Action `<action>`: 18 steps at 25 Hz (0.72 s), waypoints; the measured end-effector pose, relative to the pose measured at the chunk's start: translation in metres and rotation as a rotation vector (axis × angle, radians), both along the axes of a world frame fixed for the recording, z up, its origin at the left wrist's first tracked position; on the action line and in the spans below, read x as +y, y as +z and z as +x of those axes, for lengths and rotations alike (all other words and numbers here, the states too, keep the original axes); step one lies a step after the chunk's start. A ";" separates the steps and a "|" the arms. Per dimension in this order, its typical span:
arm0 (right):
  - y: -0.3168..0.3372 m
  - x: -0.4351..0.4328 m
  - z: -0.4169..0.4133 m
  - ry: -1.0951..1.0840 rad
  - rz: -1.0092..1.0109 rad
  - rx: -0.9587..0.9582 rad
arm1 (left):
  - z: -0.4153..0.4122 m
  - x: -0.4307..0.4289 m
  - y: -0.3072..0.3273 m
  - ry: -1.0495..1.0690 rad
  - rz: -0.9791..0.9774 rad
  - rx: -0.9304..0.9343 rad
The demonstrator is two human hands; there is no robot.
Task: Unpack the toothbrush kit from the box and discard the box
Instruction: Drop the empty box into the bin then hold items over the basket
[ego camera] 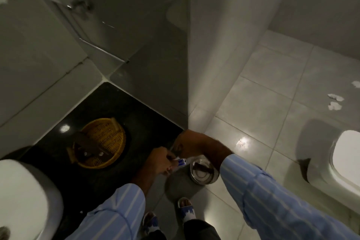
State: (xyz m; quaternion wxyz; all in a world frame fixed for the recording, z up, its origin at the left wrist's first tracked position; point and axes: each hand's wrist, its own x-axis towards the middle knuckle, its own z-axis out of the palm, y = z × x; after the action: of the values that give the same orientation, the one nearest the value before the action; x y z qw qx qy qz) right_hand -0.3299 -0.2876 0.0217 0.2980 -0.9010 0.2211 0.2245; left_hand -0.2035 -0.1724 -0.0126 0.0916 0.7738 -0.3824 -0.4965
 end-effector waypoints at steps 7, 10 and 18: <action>0.065 -0.003 0.079 0.151 -0.141 -0.170 | 0.071 -0.006 0.083 0.054 -0.150 -0.067; 0.081 -0.007 0.109 0.053 -0.016 -0.275 | 0.111 0.010 0.116 0.198 -0.346 -0.084; 0.084 -0.001 0.200 -0.477 0.685 -0.388 | 0.227 0.058 0.139 0.507 -0.460 -0.219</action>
State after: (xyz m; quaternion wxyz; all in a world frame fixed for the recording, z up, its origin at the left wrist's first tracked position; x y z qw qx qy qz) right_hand -0.1304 -0.2885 0.1061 0.6580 -0.6998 0.2755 0.0368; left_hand 0.0235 -0.1148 0.1262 0.3419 0.8520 -0.2874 -0.2731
